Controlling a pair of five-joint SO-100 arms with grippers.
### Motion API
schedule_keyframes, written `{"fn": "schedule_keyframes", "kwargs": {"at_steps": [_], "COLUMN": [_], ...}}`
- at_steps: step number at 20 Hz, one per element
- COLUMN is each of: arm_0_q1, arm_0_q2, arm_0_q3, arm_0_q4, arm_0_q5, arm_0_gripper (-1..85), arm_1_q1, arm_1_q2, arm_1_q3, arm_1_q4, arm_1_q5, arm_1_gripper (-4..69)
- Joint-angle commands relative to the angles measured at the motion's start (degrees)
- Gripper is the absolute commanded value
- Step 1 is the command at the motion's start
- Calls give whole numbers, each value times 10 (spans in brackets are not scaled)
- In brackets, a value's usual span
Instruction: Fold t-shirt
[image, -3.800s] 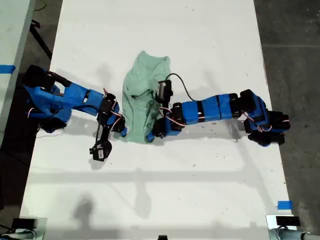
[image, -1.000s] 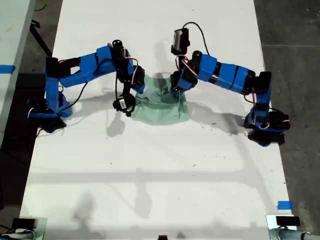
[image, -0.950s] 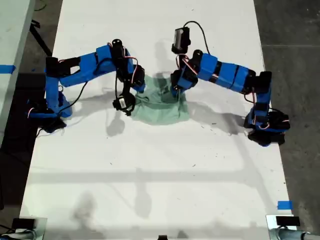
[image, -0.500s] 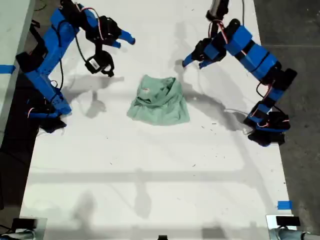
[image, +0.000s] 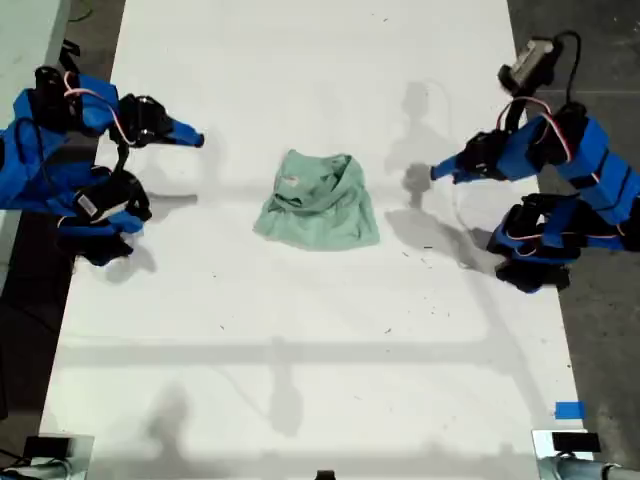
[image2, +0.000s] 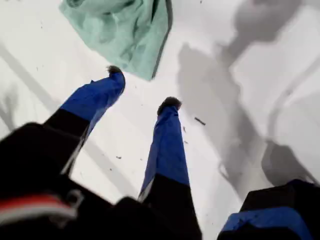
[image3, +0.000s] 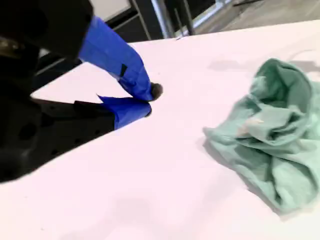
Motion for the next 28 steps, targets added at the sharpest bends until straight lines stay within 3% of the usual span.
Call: {"fn": "schedule_keyframes", "kwargs": {"at_steps": [1,3,6,8,12,17,19,22,28], "arm_0_q1": [99,156,172,152,154,126,126,123,120], "arm_0_q2": [172,271,411,461,462,462,462,462,462], "arm_0_q3": [243,385,507,547,595,596,596,597,597], "arm_0_q4": [-91,-128,-105,-58,-73,-54,-54,-50,-49], "arm_0_q5": [-87,-136,-163,-167,-167,-160,-160,-160,-160], "arm_0_gripper": [0,0,0,0,0,0,0,0,0], "arm_1_q1": [-102,-173,-217,-224,-199,-193,-192,-197,-218], "arm_1_q2": [143,201,258,304,287,-54,-173,-341,-649], "arm_1_q3": [112,156,279,338,330,185,106,-33,-315], "arm_1_q4": [-27,-40,-91,-123,-154,-403,-461,-497,-478], "arm_1_q5": [102,163,203,193,152,69,42,9,-30], "arm_1_gripper": [10,-11,-11,-11,-11,-11,-11,-11,-11]}}
